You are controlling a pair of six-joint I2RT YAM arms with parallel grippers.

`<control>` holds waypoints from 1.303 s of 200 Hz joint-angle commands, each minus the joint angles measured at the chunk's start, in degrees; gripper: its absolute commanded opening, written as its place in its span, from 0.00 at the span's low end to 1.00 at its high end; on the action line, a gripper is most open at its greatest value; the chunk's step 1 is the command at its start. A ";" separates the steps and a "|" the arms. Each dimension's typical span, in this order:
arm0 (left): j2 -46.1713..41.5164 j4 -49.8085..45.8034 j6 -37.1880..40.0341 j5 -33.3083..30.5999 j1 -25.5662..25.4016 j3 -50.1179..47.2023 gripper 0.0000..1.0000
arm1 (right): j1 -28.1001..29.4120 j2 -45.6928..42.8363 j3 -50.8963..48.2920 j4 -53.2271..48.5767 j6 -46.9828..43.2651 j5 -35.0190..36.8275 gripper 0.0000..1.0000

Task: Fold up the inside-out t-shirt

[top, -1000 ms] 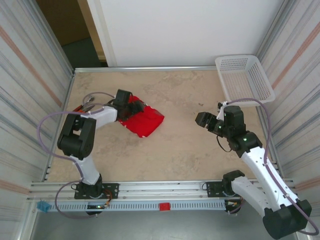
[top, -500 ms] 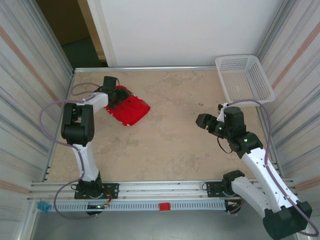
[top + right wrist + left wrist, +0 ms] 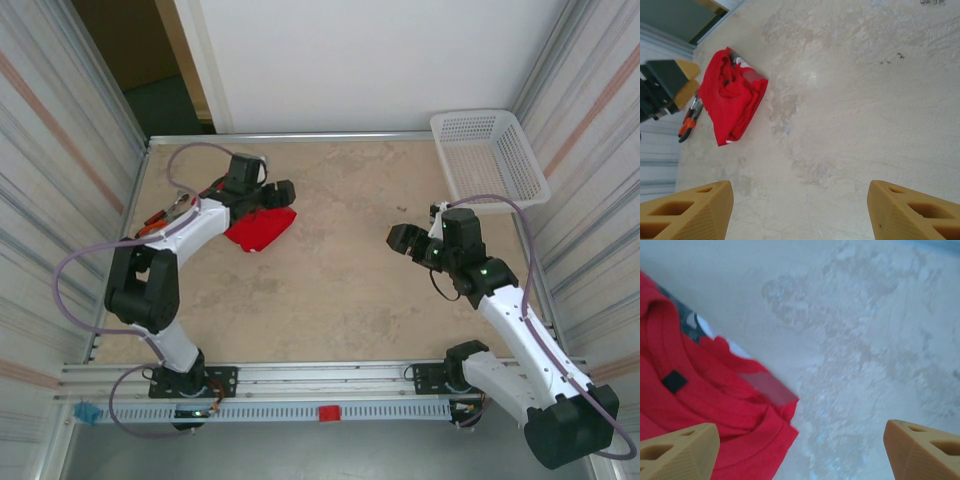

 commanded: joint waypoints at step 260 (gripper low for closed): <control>34.93 4.82 -23.19 1.86 7.74 28.13 0.85 | 0.32 -6.95 2.41 -10.12 -0.92 2.15 0.70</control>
